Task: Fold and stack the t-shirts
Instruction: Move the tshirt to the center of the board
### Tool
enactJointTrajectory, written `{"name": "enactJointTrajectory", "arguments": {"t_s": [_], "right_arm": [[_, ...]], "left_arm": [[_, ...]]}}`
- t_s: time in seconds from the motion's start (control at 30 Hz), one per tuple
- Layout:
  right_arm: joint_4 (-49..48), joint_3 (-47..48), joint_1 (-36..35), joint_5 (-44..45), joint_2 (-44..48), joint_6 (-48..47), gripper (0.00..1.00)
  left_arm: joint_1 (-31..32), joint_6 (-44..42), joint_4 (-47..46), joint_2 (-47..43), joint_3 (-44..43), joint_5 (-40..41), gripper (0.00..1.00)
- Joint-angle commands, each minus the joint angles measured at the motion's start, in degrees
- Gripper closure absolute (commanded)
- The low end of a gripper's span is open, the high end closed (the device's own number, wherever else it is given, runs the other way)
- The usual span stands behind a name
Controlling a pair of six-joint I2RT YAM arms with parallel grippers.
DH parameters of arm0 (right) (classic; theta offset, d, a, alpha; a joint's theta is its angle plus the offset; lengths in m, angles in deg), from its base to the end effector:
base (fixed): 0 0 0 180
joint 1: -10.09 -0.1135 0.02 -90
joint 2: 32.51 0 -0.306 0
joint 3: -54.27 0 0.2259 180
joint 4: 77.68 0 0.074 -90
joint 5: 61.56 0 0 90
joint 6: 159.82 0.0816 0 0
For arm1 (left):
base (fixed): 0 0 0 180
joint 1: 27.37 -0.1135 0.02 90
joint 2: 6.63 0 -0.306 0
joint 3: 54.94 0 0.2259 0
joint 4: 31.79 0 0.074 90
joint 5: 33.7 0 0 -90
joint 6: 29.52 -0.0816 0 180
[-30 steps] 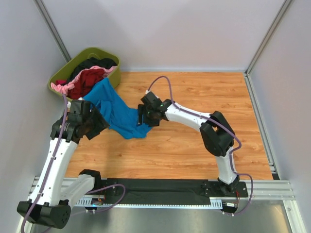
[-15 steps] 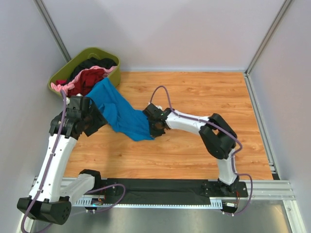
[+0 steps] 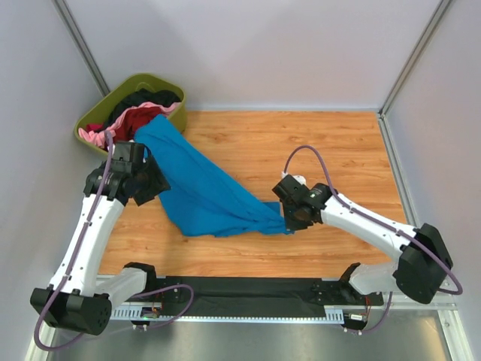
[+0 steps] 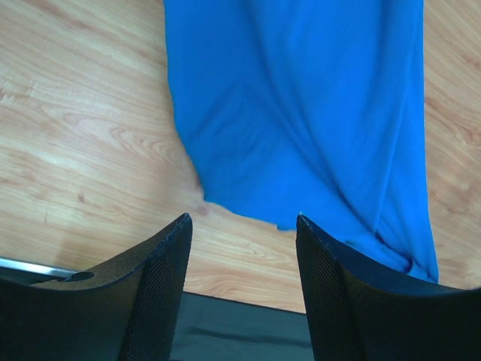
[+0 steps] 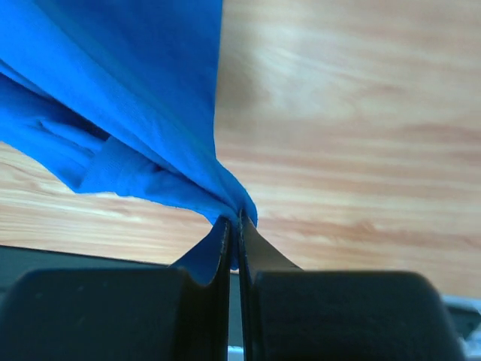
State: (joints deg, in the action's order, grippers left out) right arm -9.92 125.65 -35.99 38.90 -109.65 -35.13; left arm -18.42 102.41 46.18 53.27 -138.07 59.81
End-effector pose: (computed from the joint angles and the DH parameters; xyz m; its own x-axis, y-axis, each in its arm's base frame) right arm 0.1636 0.1485 0.2412 -0.9297 -0.1586 -0.3323 -0.1745 0.9845 0.0183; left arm 0.1626 -0.0206 0.3404 -0.6805 -0.5680 -0.4629 -0.4494 0.8225 -0.3486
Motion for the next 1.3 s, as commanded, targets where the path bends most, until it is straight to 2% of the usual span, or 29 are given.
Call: {"name": "enactJointTrajectory", "arguments": {"t_s": [0.0,0.13,0.23,0.3,0.37,0.4,0.5,0.6,0.7,0.8,0.9,1.03,1.27], "right_arm": [[9.9,-2.6,2.6,3.1,4.7,1.2,1.00],[12.3,-1.9,3.6,3.0,6.6,2.2,1.00],[19.9,0.5,5.8,7.0,4.4,4.5,1.00],[20.9,1.7,6.6,7.7,4.6,4.5,0.99],[20.7,2.8,7.4,6.7,5.2,3.7,0.95],[20.9,4.4,7.5,5.5,5.2,3.0,0.91],[22.3,10.0,8.4,4.5,3.8,1.9,0.65],[19.6,12.4,12.6,2.8,2.2,0.3,0.58],[14.7,11.3,20.4,-0.9,-0.2,-0.9,0.57],[11.0,10.0,25.6,-1.5,-2.9,-1.5,0.57],[4.4,8.6,28.6,-4.3,-6.3,-1.6,0.57],[-2.9,6.4,29.0,-9.4,-9.9,-5.6,0.57],[-9.3,4.0,29.5,-11.8,-15.5,-8.2,0.56]], "left_arm": [[-0.2,-2.4,-2.6,1.5,-1.1,-0.8,0.35],[-0.2,-1.9,-5.4,3.0,1.3,-2.9,0.34],[-0.2,-1.9,-7.7,5.0,3.4,-4.4,0.34],[-0.2,-1.9,-9.6,6.1,4.4,-4.6,0.33],[-0.2,-2.1,-11.1,8.4,5.1,-6.7,0.33],[-0.2,-2.1,-11.8,9.3,5.2,-8.0,0.33],[0.3,-1.9,-14.0,13.1,6.9,-11.2,0.32],[0.5,-2.8,-17.0,16.4,8.7,-10.9,0.29],[0.5,-6.3,-19.2,22.5,5.9,-10.3,0.27],[0.7,-9.8,-19.8,28.1,-0.8,-12.2,0.27],[0.8,-12.9,-18.0,36.8,-8.6,-10.1,0.26],[0.8,-16.3,-15.0,45.0,-19.3,-7.7,0.25],[0.8,-19.2,-15.2,54.2,-27.5,-9.2,0.24]]}}
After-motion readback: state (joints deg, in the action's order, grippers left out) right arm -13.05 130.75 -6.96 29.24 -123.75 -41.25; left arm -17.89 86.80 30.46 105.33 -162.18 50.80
